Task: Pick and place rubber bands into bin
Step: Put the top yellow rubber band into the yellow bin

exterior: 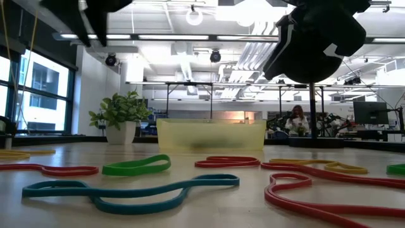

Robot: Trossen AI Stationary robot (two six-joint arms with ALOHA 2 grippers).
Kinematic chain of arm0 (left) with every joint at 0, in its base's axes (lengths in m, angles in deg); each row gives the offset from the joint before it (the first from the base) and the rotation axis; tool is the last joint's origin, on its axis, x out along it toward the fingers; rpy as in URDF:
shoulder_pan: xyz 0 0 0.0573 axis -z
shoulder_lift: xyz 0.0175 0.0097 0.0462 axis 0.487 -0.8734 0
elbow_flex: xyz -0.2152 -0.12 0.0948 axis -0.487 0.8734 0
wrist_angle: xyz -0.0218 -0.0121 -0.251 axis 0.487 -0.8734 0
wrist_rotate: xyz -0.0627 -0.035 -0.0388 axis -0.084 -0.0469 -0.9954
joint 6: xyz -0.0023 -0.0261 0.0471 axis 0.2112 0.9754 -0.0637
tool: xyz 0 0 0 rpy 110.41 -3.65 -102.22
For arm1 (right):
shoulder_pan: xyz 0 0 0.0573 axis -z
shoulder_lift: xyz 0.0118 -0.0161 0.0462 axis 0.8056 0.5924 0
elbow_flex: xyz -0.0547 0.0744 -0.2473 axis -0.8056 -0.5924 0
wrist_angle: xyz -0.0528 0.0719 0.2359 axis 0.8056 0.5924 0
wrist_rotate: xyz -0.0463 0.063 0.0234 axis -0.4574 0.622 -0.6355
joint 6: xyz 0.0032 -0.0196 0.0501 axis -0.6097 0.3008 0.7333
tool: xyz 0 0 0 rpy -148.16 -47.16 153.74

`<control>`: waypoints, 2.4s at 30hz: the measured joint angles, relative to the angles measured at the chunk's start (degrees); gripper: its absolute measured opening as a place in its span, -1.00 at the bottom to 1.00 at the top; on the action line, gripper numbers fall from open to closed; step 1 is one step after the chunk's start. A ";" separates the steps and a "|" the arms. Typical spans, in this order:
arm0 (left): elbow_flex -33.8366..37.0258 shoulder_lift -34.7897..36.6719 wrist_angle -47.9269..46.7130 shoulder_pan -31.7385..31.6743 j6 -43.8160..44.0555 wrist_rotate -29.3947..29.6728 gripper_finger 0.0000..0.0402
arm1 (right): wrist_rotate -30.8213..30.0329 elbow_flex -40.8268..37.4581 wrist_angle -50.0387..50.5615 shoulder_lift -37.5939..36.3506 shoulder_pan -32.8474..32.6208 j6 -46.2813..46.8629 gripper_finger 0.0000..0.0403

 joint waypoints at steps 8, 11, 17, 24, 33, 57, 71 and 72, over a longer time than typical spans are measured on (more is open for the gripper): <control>10.84 -0.02 0.54 8.04 22.69 1.26 -0.36 | 0.46 0.00 -3.07 0.00 0.59 -3.88 -0.34; 14.69 -0.02 0.99 9.86 32.25 0.40 -0.36 | 1.39 0.00 -3.29 0.00 1.25 -4.97 -0.34; 19.30 -0.04 3.03 10.29 46.23 -4.71 -0.36 | 3.25 0.00 -3.37 0.00 3.33 -7.59 -0.34; 21.86 1.10 5.76 10.28 51.56 -7.26 -0.36 | 6.09 0.00 -3.39 0.00 6.02 -7.86 -0.34; 27.80 4.11 14.37 10.28 53.45 -7.20 -0.36 | 11.01 -0.02 -5.74 0.00 8.15 -9.37 -0.34; 42.87 9.56 29.16 10.28 57.03 -8.98 -0.36 | 12.91 -0.02 -8.24 0.00 8.24 -11.69 -0.34; 44.98 9.89 32.35 10.28 56.96 -9.67 -0.43 | 12.90 -0.02 -8.44 0.00 8.24 -11.64 -0.34; 44.98 9.88 32.44 10.28 56.95 -9.80 -0.47 | 12.90 -0.02 -8.44 0.00 8.24 -11.62 -0.34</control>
